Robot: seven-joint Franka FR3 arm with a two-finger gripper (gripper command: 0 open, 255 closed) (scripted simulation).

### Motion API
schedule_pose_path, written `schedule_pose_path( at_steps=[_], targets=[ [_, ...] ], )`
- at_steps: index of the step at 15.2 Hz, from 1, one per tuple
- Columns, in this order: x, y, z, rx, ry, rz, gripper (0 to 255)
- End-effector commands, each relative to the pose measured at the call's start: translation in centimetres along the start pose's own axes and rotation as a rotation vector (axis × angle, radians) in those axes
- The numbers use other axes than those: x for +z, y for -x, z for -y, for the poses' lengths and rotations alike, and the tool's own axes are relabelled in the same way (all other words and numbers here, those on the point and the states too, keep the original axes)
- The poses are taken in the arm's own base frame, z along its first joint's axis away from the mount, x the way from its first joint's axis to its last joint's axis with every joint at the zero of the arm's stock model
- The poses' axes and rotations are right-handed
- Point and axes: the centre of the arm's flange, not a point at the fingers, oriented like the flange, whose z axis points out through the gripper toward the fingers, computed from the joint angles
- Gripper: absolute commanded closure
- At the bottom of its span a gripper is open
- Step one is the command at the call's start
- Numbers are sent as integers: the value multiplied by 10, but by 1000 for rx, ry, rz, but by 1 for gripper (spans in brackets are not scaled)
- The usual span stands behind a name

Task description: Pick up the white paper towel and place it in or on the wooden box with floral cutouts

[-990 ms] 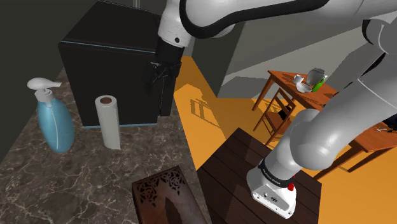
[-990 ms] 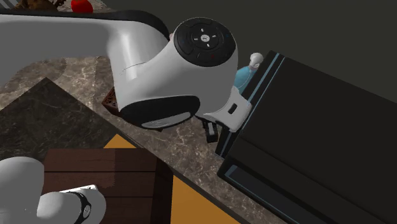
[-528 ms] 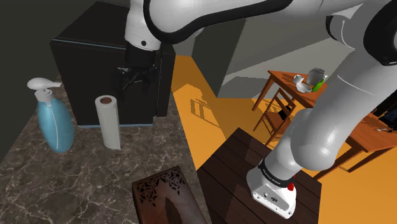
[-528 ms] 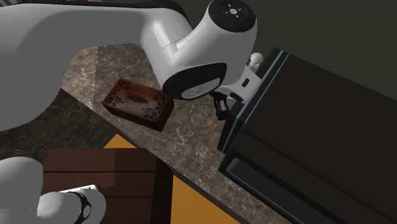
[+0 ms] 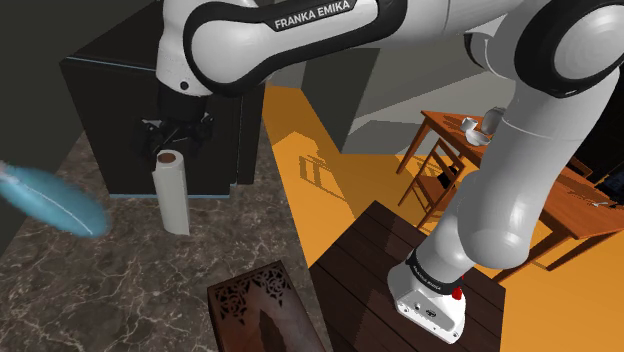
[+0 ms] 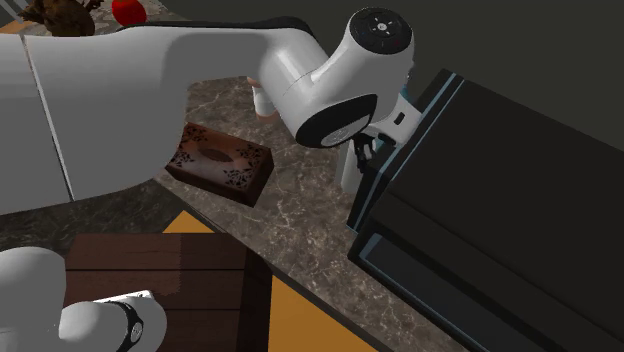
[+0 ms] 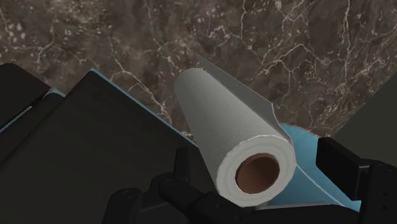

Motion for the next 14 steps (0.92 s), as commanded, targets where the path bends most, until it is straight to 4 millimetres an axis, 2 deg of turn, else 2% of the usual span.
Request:
schedule_pose_path(
  at_steps=[1, 3, 11, 12, 14],
  targets=[
    [10, -1, -1, 0, -1, -4, 0],
    [18, -1, -1, 0, -1, -4, 0],
    [18, -1, -1, 0, -1, -4, 0],
    [18, 1, 0, 1, -1, -4, 255],
    [17, 0, 6, 0, 0, -4, 255]
  ],
)
